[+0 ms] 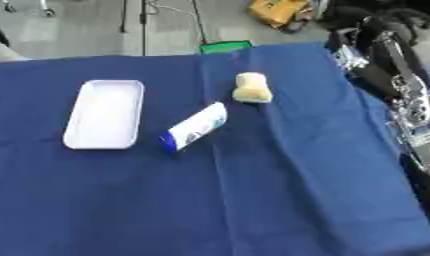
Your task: Pick up objects on the table and place them in the box.
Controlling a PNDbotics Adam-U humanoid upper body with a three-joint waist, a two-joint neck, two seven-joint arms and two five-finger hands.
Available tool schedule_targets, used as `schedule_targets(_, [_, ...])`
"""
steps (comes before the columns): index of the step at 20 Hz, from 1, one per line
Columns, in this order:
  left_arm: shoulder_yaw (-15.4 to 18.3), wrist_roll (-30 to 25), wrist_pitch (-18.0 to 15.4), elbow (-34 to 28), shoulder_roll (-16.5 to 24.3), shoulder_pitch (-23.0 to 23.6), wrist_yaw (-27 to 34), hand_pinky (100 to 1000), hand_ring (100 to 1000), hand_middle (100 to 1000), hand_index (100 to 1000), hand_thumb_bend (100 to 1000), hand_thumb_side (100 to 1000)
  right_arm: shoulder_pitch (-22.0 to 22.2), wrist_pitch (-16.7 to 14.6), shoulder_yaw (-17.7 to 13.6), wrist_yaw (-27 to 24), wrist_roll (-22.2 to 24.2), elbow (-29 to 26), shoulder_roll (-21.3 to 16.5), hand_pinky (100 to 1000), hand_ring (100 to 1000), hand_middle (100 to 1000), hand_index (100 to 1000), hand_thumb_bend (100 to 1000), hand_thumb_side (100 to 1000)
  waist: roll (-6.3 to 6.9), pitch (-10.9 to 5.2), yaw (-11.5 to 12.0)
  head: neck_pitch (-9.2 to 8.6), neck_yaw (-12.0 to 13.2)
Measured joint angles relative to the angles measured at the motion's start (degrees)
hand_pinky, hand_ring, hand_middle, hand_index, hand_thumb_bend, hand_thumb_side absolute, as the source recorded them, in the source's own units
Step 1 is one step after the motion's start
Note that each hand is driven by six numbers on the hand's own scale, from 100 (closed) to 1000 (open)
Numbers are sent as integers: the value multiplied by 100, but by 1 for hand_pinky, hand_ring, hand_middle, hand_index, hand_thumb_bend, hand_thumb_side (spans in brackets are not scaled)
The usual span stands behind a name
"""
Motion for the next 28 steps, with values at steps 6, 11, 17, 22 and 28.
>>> schedule_targets(6, [1,0,0,0,0,0,0,703,665,770,887,541,888,-106,-29,38,-6,38,34,-11,823,643,716,897,256,475,-12,0,16,-1,-1])
schedule_targets(11, [1,-1,1,0,1,0,0,703,664,770,888,541,888,-229,-62,88,-6,119,128,-88,823,645,718,898,260,473,-14,0,27,-3,-3])
schedule_targets(17, [1,-10,8,0,3,0,0,703,664,770,888,542,888,-569,-145,246,37,331,375,-270,837,656,727,898,262,473,-21,0,37,-6,-5])
schedule_targets(22, [-2,-26,13,1,6,0,1,703,663,770,888,540,890,-1212,-317,550,369,936,932,-492,866,686,747,902,272,496,-21,0,90,-9,-53])
schedule_targets(28, [-35,-58,-2,2,8,-2,2,703,662,770,889,539,890,-2269,-757,954,1102,2415,2202,-564,883,734,768,890,301,516,-23,0,201,-68,-135])
